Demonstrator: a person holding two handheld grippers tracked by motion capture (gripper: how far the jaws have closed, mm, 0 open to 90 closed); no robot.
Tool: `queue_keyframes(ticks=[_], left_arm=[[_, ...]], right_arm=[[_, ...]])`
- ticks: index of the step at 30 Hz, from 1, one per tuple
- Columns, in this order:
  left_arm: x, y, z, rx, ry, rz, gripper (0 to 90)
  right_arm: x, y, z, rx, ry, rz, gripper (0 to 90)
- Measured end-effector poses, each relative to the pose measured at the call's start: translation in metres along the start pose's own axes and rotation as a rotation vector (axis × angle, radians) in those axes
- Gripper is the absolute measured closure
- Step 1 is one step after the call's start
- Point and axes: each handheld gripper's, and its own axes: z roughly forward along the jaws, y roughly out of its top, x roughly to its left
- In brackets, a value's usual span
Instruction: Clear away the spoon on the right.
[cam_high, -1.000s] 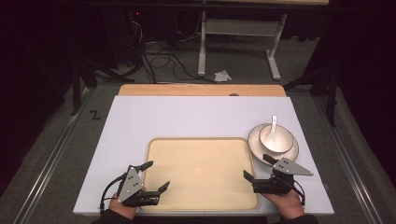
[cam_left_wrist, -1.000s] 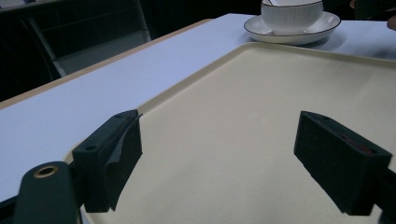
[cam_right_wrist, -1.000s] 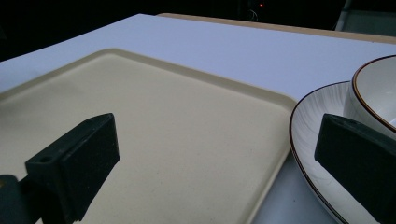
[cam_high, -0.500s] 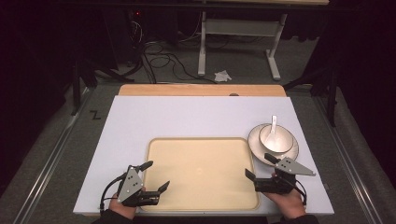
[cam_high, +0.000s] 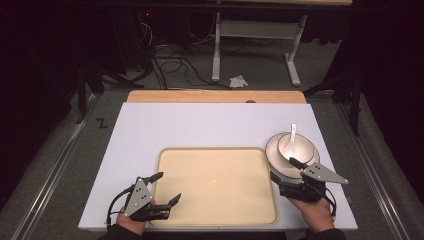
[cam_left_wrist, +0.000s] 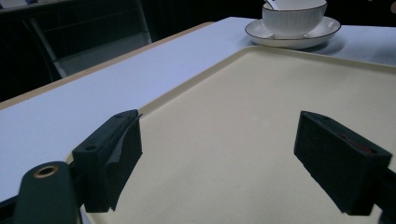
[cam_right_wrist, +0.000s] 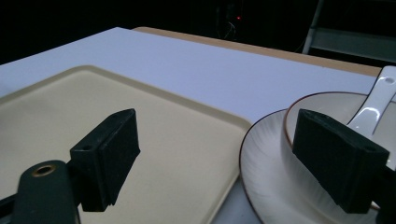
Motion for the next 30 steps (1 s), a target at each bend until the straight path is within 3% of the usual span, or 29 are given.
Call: queue_keyframes(ticks=[8,12,15,21,22,23,24,30], left_arm=[[0.000,0.001,-0.002,-0.011,-0.005,-0.001,15.8],[0.000,0.001,-0.002,-0.012,-0.007,0.003,15.8],[0.000,0.001,-0.002,-0.014,-0.010,0.002,15.8],[0.000,0.001,-0.002,-0.013,-0.014,0.001,15.8],[0.000,0.001,-0.002,-0.013,-0.015,0.001,15.8],[0.000,0.001,-0.002,-0.013,-0.015,0.001,15.8],[0.000,0.001,-0.002,-0.013,-0.015,0.001,15.8],[0.000,0.001,-0.003,-0.018,-0.015,-0.006,15.8]], right_arm=[[-0.026,0.022,0.008,0.011,-0.062,0.039,29.1],[-0.040,0.032,0.016,0.042,-0.104,0.037,53.4],[-0.049,0.039,0.024,0.064,-0.137,0.026,63.7],[-0.068,0.047,0.045,0.120,-0.200,0.022,72.5],[-0.073,0.051,0.053,0.142,-0.212,-0.001,78.6],[-0.073,0.051,0.053,0.142,-0.212,-0.001,78.6],[-0.078,0.055,0.061,0.175,-0.230,-0.017,87.8],[-0.092,0.066,0.080,0.238,-0.273,-0.020,90.0]])
